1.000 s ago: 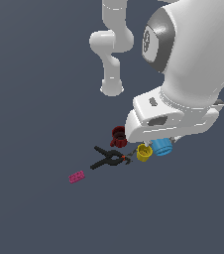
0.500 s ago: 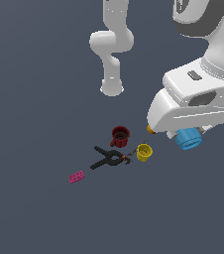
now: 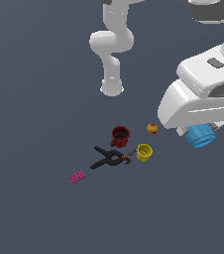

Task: Pick up a designated object from a clutter of objects.

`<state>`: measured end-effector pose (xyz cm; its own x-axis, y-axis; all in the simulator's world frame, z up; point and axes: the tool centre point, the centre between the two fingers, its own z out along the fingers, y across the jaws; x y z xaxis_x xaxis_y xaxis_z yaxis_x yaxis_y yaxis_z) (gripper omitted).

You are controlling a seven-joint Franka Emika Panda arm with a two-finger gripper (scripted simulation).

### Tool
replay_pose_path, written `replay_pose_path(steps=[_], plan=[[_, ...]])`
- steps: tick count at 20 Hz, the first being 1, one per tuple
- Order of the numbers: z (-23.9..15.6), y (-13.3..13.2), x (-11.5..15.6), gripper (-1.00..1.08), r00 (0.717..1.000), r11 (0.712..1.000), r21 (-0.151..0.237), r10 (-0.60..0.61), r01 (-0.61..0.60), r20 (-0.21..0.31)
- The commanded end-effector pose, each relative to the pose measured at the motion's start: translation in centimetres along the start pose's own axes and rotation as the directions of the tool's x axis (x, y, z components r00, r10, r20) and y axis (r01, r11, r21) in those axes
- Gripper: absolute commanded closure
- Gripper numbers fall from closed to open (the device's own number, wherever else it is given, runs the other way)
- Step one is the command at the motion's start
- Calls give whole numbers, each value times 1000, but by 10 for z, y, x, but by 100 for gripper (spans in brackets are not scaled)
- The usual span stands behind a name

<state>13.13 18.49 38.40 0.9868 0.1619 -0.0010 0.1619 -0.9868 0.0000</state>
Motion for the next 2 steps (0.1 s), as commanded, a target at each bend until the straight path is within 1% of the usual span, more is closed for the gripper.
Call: replay_pose_path(steps=[1,2], plan=[[-2,-1,1,108,1000,1000,0,0,0,-1],[-2,-1,1,108,1000,1000,0,0,0,-1]])
